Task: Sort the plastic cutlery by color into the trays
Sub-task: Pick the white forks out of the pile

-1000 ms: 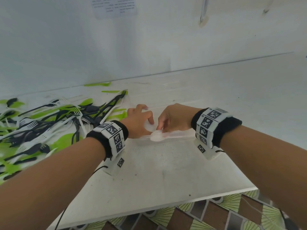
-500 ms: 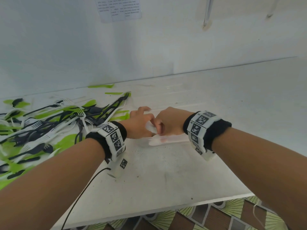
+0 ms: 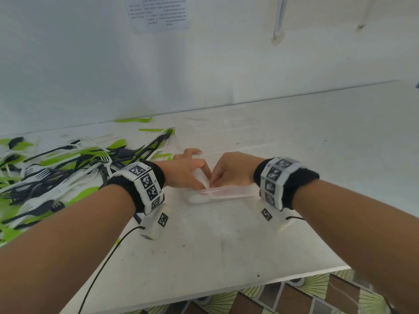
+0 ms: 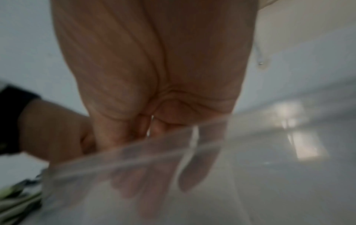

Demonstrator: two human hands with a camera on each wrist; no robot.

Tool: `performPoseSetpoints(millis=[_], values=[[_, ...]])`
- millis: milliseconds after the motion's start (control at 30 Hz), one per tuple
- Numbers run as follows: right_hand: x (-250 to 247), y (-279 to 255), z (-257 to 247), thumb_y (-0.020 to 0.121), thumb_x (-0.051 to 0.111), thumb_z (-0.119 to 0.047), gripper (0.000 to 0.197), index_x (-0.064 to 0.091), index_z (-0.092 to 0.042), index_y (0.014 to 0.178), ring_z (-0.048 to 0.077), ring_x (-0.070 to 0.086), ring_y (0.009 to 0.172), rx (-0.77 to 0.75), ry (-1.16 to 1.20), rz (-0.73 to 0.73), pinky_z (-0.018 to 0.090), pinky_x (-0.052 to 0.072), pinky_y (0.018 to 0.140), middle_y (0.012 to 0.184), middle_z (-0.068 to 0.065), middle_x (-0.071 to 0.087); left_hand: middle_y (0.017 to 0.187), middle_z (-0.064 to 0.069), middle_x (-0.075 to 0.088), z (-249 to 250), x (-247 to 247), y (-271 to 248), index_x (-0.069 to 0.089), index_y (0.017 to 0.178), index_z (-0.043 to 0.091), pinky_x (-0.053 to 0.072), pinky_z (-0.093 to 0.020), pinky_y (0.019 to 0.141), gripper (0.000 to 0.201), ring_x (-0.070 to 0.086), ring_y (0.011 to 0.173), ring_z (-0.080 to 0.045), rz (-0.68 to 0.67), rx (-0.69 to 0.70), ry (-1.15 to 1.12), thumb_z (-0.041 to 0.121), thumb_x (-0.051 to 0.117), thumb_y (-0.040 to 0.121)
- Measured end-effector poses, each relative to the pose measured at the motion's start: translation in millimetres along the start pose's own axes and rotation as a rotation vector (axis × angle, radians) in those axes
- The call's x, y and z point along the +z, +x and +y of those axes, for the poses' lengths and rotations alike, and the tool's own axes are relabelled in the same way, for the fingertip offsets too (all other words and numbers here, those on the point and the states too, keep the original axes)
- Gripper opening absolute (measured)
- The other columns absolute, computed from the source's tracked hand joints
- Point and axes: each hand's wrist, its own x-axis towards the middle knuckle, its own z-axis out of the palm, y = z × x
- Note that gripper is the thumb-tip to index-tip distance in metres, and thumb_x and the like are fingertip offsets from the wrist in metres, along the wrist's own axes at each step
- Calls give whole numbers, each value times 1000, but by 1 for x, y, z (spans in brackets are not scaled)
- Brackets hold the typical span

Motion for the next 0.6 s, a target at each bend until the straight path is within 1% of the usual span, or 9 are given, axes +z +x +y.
performPoseSetpoints(millis=[67, 133, 167, 233, 267, 333, 467, 533, 600], values=[[-13, -8, 7, 93, 68, -43, 18, 77, -27, 96, 8, 69, 86, 50, -33, 16, 30, 53, 89, 88, -12, 74, 157, 13, 10, -1, 1, 1, 63, 102, 55, 30, -46, 117, 38, 23, 144, -26, 10, 6, -13, 49, 81, 69], [-22, -13, 18, 96, 61, -50, 36, 69, -15, 99, 16, 71, 80, 172, -132, 80, 34, 57, 81, 87, -3, 72, 156, 13, 12, -3, 3, 2, 65, 106, 51, 31, -44, 116, 38, 26, 141, -25, 33, 14, -31, 44, 83, 74], [-24, -14, 24, 97, 58, -53, 42, 64, -11, 102, 19, 69, 80, 242, -196, 94, 33, 56, 77, 89, -1, 70, 157, 12, 12, -3, 3, 3, 65, 108, 49, 30, -43, 116, 38, 26, 140, -26, 43, 18, -31, 42, 83, 75], [-19, -17, 33, 97, 57, -55, 47, 60, -10, 107, 23, 61, 89, 333, -268, 60, 33, 51, 81, 96, 0, 62, 156, 10, 13, -3, 4, 3, 65, 108, 48, 30, -43, 116, 38, 27, 140, -26, 51, 21, -19, 41, 83, 76], [-15, -17, 34, 96, 58, -56, 45, 59, -11, 103, 24, 58, 90, 347, -262, 40, 34, 49, 83, 96, 0, 59, 156, 10, 13, -2, 3, 3, 65, 108, 48, 30, -44, 116, 38, 27, 140, -27, 48, 19, -16, 41, 83, 75], [-11, -15, 34, 95, 63, -52, 41, 55, -12, 88, 23, 57, 87, 344, -236, 43, 33, 48, 80, 89, 0, 58, 156, 9, 13, -1, 3, 3, 65, 109, 47, 28, -44, 117, 39, 27, 140, -28, 45, 15, -14, 41, 83, 76], [-9, -11, 31, 94, 69, -40, 32, 59, -10, 90, 24, 59, 83, 326, -249, 66, 30, 48, 74, 84, 4, 61, 157, 10, 13, -1, 3, 3, 65, 109, 47, 28, -46, 117, 39, 27, 140, -27, 45, 14, -44, 35, 83, 77], [-8, -11, 33, 93, 70, -42, 34, 58, -10, 85, 23, 59, 81, 339, -240, 85, 30, 48, 74, 76, 1, 58, 157, 11, 14, -1, 3, 3, 65, 109, 48, 27, -47, 118, 40, 27, 139, -26, 41, 21, -64, 35, 83, 76], [-7, -12, 35, 93, 68, -46, 38, 56, -12, 82, 22, 59, 81, 358, -229, 102, 31, 49, 76, 76, 0, 57, 156, 14, 17, -3, 4, 2, 67, 108, 48, 27, -47, 119, 41, 27, 140, -23, 46, 36, -154, 35, 84, 73]])
